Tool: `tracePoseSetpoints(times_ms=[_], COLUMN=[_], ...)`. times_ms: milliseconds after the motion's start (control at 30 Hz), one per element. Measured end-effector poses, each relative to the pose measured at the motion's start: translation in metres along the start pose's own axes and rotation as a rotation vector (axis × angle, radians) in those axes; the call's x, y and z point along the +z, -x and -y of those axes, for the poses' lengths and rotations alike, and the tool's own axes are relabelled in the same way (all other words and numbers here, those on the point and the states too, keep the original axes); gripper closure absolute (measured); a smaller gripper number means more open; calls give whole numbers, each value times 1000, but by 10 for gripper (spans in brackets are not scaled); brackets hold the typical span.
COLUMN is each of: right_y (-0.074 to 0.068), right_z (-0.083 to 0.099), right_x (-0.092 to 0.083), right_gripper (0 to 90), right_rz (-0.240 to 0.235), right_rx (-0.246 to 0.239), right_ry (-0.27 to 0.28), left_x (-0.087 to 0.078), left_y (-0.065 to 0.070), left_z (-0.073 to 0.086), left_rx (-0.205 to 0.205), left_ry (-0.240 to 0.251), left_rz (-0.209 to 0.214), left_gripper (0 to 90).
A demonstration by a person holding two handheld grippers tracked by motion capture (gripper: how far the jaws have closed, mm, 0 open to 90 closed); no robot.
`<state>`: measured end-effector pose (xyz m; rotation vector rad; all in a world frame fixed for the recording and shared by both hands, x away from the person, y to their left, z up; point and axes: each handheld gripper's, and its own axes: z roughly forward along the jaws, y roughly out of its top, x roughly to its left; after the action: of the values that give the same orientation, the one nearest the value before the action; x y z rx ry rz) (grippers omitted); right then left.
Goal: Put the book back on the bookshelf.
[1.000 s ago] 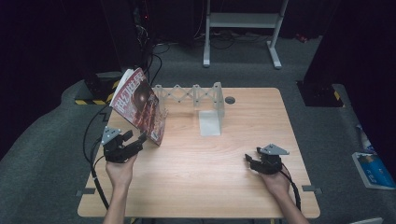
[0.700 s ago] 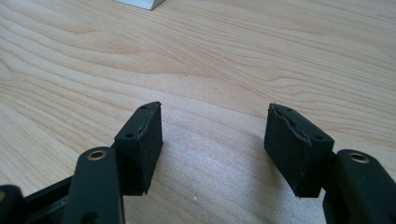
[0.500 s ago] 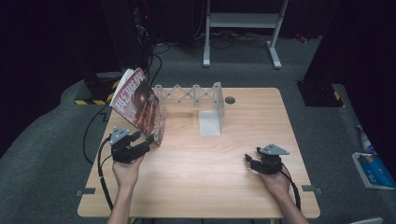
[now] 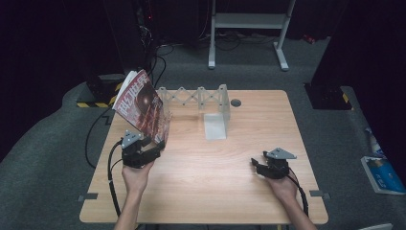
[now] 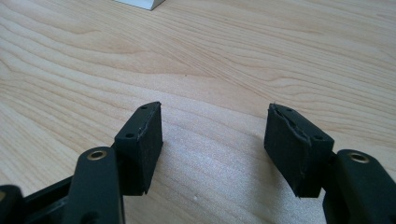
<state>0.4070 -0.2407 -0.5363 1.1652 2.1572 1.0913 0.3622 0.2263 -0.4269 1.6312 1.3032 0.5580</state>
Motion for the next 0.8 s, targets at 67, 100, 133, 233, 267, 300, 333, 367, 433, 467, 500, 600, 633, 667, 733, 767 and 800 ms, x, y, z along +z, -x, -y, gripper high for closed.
tracePoseSetpoints(times_ms=[67, 100, 133, 233, 267, 300, 333, 367, 433, 467, 500, 600, 633, 667, 733, 767, 800], right_y=[0, 0, 0, 0, 0, 0, 0, 0, 0, 0, 0, 0, 0, 0, 0, 0, 0], right_z=[0, 0, 0, 0, 0, 0, 0, 0, 0, 0, 0, 0, 0, 0, 0, 0, 0], right_x=[0, 0, 0, 0, 0, 0, 0, 0, 0, 0, 0, 0, 0, 0, 0, 0, 0], right_gripper=[372, 372, 372, 372, 372, 372, 372, 372, 372, 372, 372, 372, 372, 372, 372, 372, 372], right_rz=[0, 0, 0, 0, 0, 0, 0, 0, 0, 0, 0, 0, 0, 0, 0, 0, 0], right_rx=[0, 0, 0, 0, 0, 0, 0, -1, -1, -1, -1, 0, -1, -1, 0, 0, 0], right_ry=[0, 0, 0, 0, 0, 0, 0, 0, 0, 0, 0, 0, 0, 0, 0, 0, 0], left_x=[2, 2, 3, 5, 5, 6, 7, 7, 9, 9, 10, 12, 13, 14, 16, 17, 17], left_y=[1, 2, 2, 4, 4, 4, 5, 5, 6, 7, 7, 9, 10, 10, 12, 12, 13], left_z=[1, 2, 2, 3, 3, 3, 4, 4, 5, 6, 6, 7, 8, 8, 9, 10, 10], left_rx=[-1, 3, 7, 12, 13, 14, 14, 14, 14, 17, 20, 21, 22, 25, 26, 30, 32], left_ry=[-6, -9, -11, -16, -18, -19, -18, -21, -26, -29, -30, -33, -34, -36, -42, -43, -46], left_rz=[4, 5, 6, 8, 10, 11, 12, 13, 17, 19, 17, 22, 25, 25, 28, 28, 30], left_gripper=[379, 379, 379, 379, 379, 380, 380, 379, 380, 380, 380, 380, 380, 380, 380, 380, 380])
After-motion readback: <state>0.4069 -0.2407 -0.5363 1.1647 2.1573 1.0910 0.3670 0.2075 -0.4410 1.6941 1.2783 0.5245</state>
